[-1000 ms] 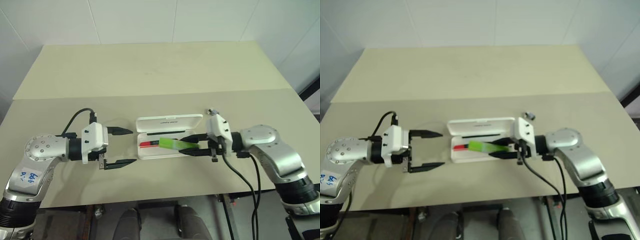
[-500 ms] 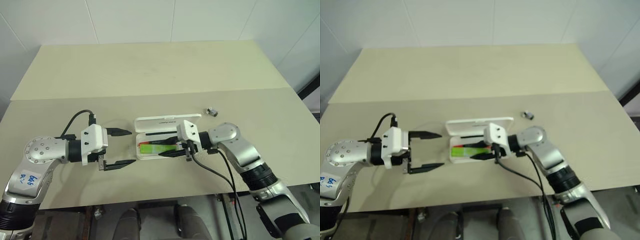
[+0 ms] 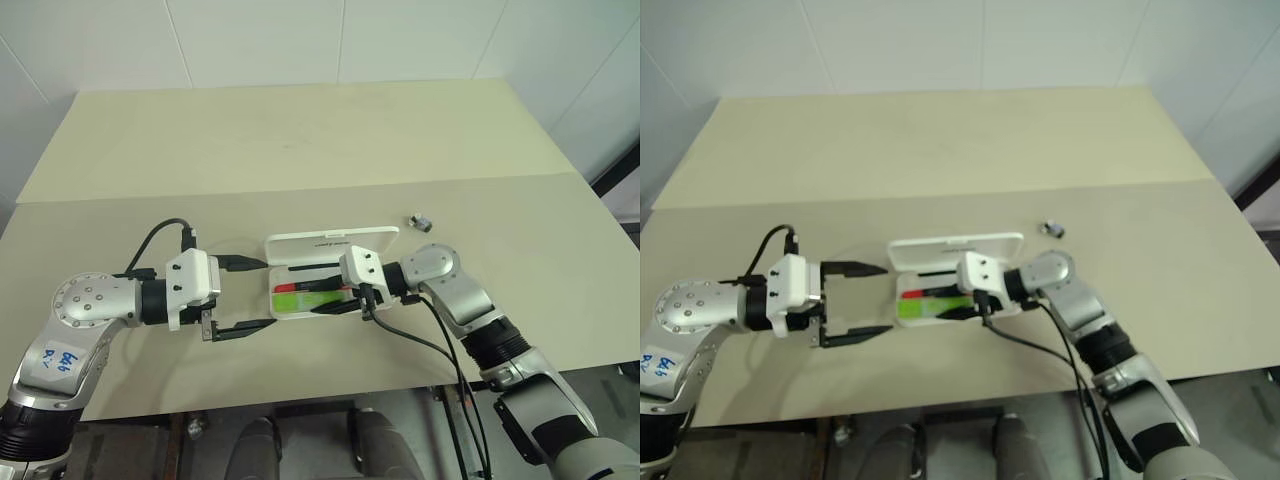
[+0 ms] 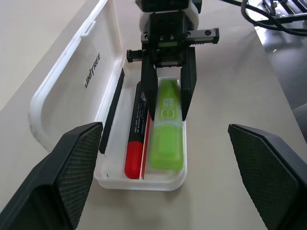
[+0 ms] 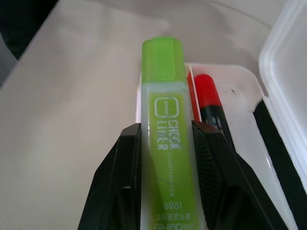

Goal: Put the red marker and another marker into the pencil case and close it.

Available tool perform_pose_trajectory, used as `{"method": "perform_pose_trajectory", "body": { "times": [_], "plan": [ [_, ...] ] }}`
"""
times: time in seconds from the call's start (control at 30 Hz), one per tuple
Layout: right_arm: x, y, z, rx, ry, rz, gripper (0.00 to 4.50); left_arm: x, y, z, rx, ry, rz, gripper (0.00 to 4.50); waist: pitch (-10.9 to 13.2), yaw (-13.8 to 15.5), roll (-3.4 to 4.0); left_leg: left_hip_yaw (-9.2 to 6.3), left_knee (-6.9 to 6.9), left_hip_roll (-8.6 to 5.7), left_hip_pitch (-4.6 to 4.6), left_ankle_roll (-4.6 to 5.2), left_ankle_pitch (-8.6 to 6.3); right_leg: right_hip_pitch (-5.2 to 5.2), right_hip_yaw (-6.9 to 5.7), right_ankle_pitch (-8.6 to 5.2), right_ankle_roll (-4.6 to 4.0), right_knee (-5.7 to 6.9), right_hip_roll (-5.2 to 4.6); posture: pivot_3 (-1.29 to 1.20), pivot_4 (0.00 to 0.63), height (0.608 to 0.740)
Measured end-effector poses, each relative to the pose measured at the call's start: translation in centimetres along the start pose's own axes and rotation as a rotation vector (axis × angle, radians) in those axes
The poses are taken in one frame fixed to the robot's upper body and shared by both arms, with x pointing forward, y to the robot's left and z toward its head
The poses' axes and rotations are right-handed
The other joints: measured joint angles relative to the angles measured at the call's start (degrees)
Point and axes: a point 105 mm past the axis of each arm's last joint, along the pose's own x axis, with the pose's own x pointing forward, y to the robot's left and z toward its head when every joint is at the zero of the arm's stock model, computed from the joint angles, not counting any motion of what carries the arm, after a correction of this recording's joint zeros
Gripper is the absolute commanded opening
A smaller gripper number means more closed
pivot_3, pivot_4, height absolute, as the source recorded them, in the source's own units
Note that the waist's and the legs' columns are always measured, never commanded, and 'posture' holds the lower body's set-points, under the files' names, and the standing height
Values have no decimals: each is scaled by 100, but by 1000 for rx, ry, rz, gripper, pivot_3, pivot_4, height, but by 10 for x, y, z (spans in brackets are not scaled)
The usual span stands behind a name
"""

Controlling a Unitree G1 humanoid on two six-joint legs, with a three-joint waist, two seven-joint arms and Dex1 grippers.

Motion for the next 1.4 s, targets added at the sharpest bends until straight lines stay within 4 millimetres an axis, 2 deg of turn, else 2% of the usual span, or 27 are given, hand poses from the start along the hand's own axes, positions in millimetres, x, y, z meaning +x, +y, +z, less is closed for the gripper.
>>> {"method": "perform_pose_trajectory", "body": {
  "times": [0.27,0.3,0.53,0.57,0.77,1.0,1.27,1.33,1.4],
  "plan": [
    [0,0,0,-11,-4,7,1114,1,0,0,0,-2,-2,4500,0,-13,0,2,1,1,1,0,0,-1,2,0,0,3,0,0,150,740],
    [0,0,0,-11,-5,5,1875,1,0,0,0,-3,-2,4500,0,-15,0,3,1,2,0,0,0,-1,2,0,0,3,1,0,150,740],
    [3,-1,6,-33,-38,-4,4313,3,1,2,6,-6,-6,4500,0,-15,0,4,0,5,0,0,0,-4,3,0,0,3,4,0,150,740],
    [3,-2,7,-40,-42,-7,4468,3,0,2,8,-7,-9,4500,0,-15,0,5,0,5,-1,0,0,-5,3,0,0,3,4,0,150,740],
    [-3,-5,18,-51,-91,-29,4468,4,1,3,11,-8,-10,4500,0,-18,0,7,-1,8,-1,-1,0,-9,5,0,0,5,6,0,150,740],
    [-12,12,40,-15,-157,7,4468,5,0,3,9,-12,-16,4500,0,-4,0,8,-2,13,-4,-4,-2,-11,5,-1,-1,4,10,0,150,740],
    [-53,50,34,109,-101,-7,4468,7,1,5,-6,-34,-7,4500,-1,20,-1,9,1,13,-6,-6,-4,-12,6,-3,-5,1,9,0,150,740],
    [-73,59,28,180,-65,-54,4468,8,3,13,-25,-81,10,4500,0,28,-4,9,0,13,-7,-6,-4,-11,7,-3,-5,-1,9,0,150,740],
    [-92,59,26,230,-34,-117,4468,7,7,22,-34,-112,30,4500,0,38,-5,10,4,12,-7,-6,-4,-11,9,-2,-4,-2,9,0,150,740]
  ]
}}
